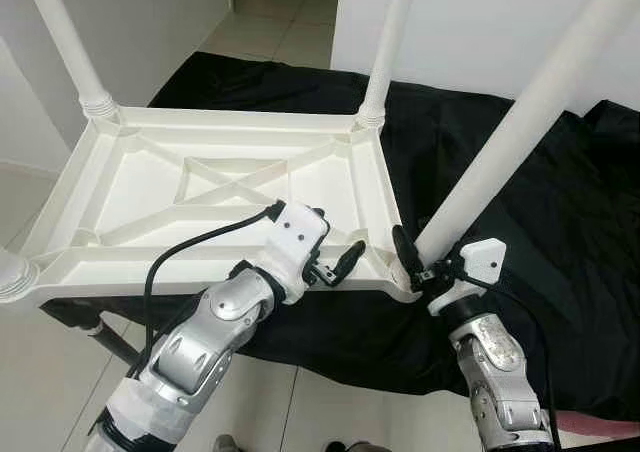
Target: Building children table
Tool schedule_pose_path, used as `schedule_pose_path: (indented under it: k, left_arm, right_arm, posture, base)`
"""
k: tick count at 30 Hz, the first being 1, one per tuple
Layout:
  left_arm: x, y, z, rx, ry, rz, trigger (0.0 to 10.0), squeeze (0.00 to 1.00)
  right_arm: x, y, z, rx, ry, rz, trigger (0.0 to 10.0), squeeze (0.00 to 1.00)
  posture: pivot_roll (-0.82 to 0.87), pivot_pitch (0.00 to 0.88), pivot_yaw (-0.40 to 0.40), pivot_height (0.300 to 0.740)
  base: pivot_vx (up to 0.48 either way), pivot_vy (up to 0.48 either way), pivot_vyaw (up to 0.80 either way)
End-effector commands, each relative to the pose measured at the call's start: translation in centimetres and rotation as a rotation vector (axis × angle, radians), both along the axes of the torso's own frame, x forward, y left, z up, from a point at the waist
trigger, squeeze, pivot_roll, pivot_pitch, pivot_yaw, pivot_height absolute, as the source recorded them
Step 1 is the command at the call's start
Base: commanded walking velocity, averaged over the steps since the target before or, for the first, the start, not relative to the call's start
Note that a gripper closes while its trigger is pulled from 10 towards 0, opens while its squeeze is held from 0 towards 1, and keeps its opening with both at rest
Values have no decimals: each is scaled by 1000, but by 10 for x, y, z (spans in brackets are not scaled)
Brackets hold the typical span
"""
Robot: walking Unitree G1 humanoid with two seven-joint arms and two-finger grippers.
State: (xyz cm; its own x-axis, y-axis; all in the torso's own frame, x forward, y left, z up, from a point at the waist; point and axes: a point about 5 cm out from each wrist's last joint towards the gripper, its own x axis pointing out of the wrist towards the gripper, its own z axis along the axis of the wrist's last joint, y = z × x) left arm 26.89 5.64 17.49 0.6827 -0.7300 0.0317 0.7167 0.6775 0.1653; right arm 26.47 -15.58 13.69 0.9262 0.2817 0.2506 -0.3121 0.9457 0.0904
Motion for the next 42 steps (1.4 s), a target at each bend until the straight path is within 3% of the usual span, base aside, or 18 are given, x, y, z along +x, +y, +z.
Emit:
schedule_pose_path:
  k: [1,5,10,27,28,31,42]
  left_arm:
    - [-8,-8,1,36,3,-174,10000,0]
    - [-8,-8,1,37,2,-175,10000,0]
    - [-8,-8,1,40,1,-175,10000,0]
    - [-8,-7,1,48,-1,-179,10000,0]
    - [-8,-7,1,50,-2,-180,10000,0]
    - [-8,-7,1,51,-2,-180,10000,0]
    - [-8,-7,2,52,-4,-179,10000,0]
  right_arm:
    - [-3,-2,-28,37,163,-12,10000,0]
    - [-5,-2,-27,12,137,-20,10000,0]
    - [-16,4,-20,-140,-1,19,10000,0]
    - [-30,12,-28,-374,-69,110,10000,0]
    - [-32,13,-28,-441,-99,129,10000,0]
    - [-33,14,-27,-468,-112,138,10000,0]
    - [-26,12,-28,-251,17,138,10000,0]
  posture:
    - [9,127,-33,740]
    - [8,128,-33,740]
    - [9,135,-30,740]
    - [8,136,-18,740]
    - [8,135,-16,740]
    - [8,136,-17,740]
    - [8,138,-20,740]
  base:
    - [0,0,0]
    - [0,0,0]
    - [0,0,0]
    - [0,0,0]
    - [0,0,0]
    - [0,0,0]
    - [0,0,0]
